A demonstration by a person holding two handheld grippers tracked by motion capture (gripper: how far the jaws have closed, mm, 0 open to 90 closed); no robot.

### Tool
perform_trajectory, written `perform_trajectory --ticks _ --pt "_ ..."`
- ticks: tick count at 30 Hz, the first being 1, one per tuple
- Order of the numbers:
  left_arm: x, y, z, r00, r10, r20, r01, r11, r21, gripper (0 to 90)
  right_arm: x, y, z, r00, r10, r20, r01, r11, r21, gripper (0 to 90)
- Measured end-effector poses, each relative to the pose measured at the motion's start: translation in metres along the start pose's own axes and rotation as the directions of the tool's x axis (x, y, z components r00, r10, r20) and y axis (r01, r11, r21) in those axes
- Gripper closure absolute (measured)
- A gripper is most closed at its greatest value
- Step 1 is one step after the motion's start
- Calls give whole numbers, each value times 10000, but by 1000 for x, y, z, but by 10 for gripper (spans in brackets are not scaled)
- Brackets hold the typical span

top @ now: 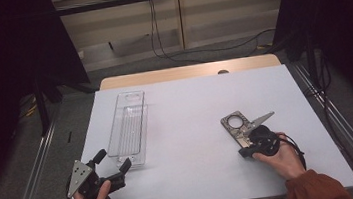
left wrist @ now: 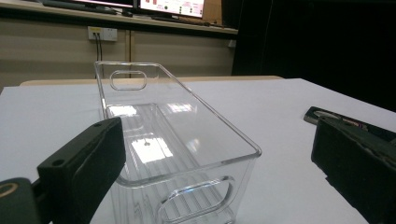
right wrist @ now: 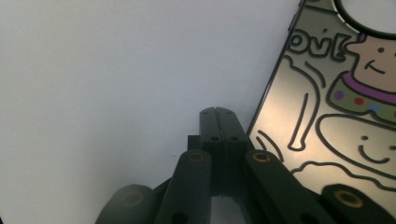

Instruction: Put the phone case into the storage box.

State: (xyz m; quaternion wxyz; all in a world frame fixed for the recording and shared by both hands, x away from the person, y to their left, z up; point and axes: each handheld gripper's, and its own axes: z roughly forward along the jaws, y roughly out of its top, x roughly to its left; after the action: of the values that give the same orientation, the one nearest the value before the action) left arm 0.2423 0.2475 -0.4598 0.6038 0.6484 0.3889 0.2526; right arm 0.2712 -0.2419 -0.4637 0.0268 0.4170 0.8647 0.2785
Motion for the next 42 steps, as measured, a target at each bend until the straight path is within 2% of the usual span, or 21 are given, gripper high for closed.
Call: perform_trajectory --ticks 3,7,10,12,14,15,16,17,20,24,25,28,30,31,32,34,36,38,40,42 --pt "0 0 0 10000 -31 -41 31 10000 -21 31 0 -1 -1 10000 -37 59 38 9996 -263 900" --pt "0 0 0 10000 -19 -32 19 10000 -4 31 -2 -3 -6 9999 -99 -78 91 9960 -894 900" --pt "0 0 0 10000 6 -53 -6 10000 0 31 1 -4 -11 9999 -149 -61 139 9916 -1288 900" --pt "0 0 0 10000 52 -43 -52 10000 29 31 3 -5 -14 9995 -220 -231 176 9845 -1743 900" --pt "0 0 0 10000 41 -29 -41 10000 33 31 4 -6 -17 9989 -299 -362 218 9786 -2045 820" --pt "0 0 0 10000 28 -17 -28 10000 26 31 5 -6 -17 9988 -379 -310 299 9739 -2250 809" --pt "1 0 -1 10000 60 -26 -60 10000 30 31 6 -6 -19 9985 -383 -393 287 9749 -2210 802" --pt "1 0 -1 10000 72 -25 -72 10000 30 31 6 -6 -19 9980 -454 -447 337 9717 -2338 774" --pt "1 0 -1 9999 71 -72 -71 10000 26 31 6 -7 -21 9990 -268 -350 173 9688 -2474 606" --pt "1 -1 -1 9999 128 -71 -127 9999 74 31 5 -5 -25 9992 -185 -352 79 9600 -2798 434" --pt "1 -1 -1 9999 132 -64 -132 9999 70 31 5 -5 -27 9994 -92 -325 -2 9607 -2775 388" --pt "0 -1 -1 10000 18 -28 -18 10000 12 31 4 -4 -28 9996 -56 -283 -32 9531 -3027 275" --pt "0 -1 -1 10000 -27 17 27 10000 10 31 3 -4 -30 9996 24 -265 -104 9523 -3050 178" --pt "0 -1 -2 10000 33 -29 -33 10000 13 31 2 -4 -30 9994 -167 -318 59 9497 -3131 154" --pt "0 -1 -2 10000 31 -28 -31 10000 15 31 2 -4 -31 9992 -151 -372 26 9492 -3148 138" --pt "0 -1 -2 10000 29 -36 -29 10000 21 31 0 -4 -34 9993 -30 -383 -94 9480 -3182 52" --pt "0 -1 -2 10000 20 -32 -20 10000 23 31 -1 -4 -37 9987 -26 -505 -142 9444 -3286 22" --pt "0 -1 -2 10000 26 -50 -26 10000 23 31 -4 -5 -40 9988 -83 -492 -87 9423 -3347 31" --pt "0 -1 -2 10000 28 -60 -28 10000 28 31 -7 -6 -41 9990 111 -436 -252 9408 -3381 25" --pt "0 -1 -2 10000 23 -59 -23 10000 37 31 -9 -6 -42 9987 371 -360 -468 9446 -3249 26"
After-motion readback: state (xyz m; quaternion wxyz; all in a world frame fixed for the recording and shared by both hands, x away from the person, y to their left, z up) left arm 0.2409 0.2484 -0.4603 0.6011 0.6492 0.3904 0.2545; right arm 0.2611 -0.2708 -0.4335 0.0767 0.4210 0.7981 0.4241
